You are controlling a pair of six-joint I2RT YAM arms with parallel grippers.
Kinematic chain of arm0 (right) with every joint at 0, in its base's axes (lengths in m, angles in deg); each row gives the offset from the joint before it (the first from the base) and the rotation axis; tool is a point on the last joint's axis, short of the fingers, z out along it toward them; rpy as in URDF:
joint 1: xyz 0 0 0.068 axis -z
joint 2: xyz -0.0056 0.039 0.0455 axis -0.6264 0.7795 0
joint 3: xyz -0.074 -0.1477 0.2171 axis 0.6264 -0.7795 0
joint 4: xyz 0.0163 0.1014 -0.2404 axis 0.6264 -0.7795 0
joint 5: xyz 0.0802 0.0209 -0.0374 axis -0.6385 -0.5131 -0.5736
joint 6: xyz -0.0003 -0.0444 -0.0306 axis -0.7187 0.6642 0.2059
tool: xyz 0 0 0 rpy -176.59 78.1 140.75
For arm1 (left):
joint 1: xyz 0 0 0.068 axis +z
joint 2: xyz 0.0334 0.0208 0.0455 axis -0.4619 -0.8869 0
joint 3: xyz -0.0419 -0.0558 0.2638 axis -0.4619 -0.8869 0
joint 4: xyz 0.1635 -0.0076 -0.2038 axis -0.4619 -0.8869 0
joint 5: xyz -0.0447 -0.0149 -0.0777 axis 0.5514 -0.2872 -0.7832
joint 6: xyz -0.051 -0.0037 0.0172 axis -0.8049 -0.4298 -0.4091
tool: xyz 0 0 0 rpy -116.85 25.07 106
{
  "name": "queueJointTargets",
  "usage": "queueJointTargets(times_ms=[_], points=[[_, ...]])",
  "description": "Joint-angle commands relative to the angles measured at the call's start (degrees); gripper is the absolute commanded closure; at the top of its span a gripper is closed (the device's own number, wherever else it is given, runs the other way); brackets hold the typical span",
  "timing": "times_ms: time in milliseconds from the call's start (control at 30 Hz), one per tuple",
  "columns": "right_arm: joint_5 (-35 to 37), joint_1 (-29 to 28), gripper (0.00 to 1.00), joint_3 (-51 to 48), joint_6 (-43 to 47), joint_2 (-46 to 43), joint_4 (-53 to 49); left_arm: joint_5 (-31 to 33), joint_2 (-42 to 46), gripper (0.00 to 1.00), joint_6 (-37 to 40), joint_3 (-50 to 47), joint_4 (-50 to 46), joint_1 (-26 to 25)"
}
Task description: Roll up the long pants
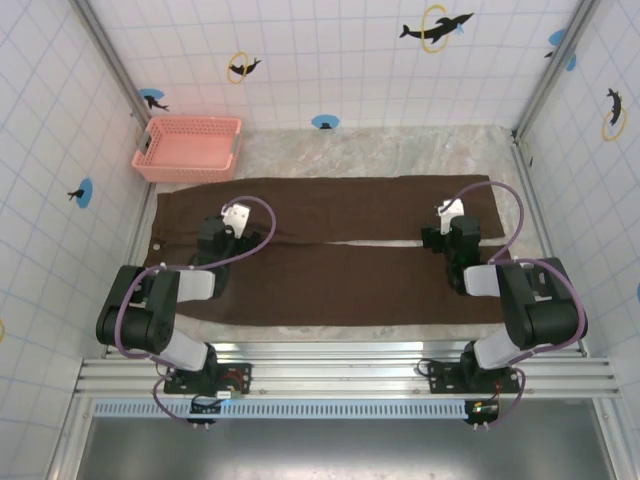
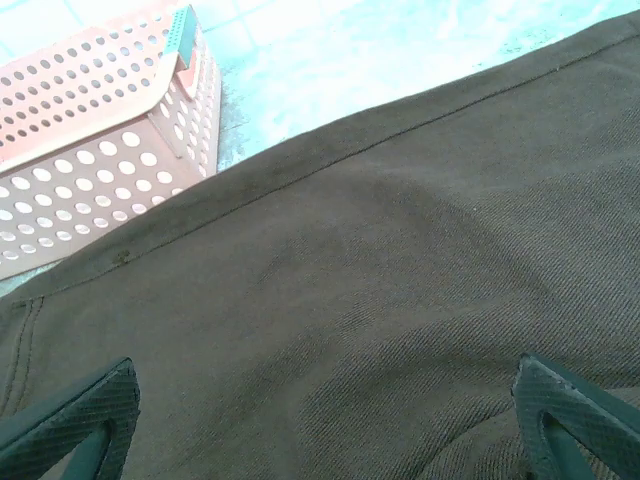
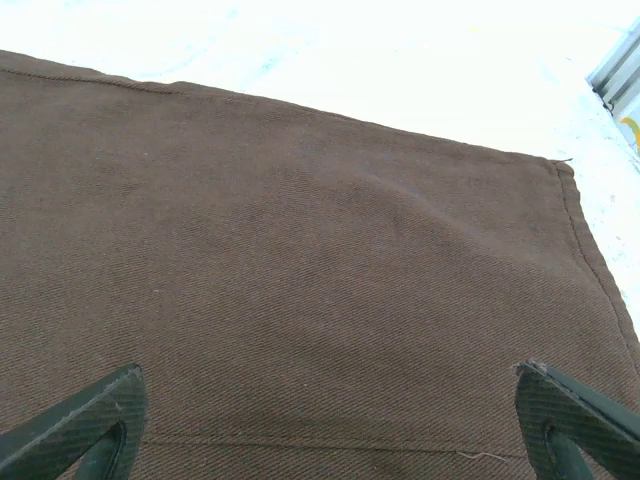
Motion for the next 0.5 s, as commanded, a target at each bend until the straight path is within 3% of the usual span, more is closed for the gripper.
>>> queueJointTargets(times_ms=[0, 467], points=[[0.82, -0.01, 0.03, 1.12, 0.04, -0.71, 2.39, -0.53, 0.06, 0.03, 1.16, 0.24, 2.00, 0.47], [0.28, 0.23, 0.03, 1.22, -0.03, -0.64, 2.25, -0.61, 0.09, 0.03, 1.21, 0.15, 1.97, 0.52]])
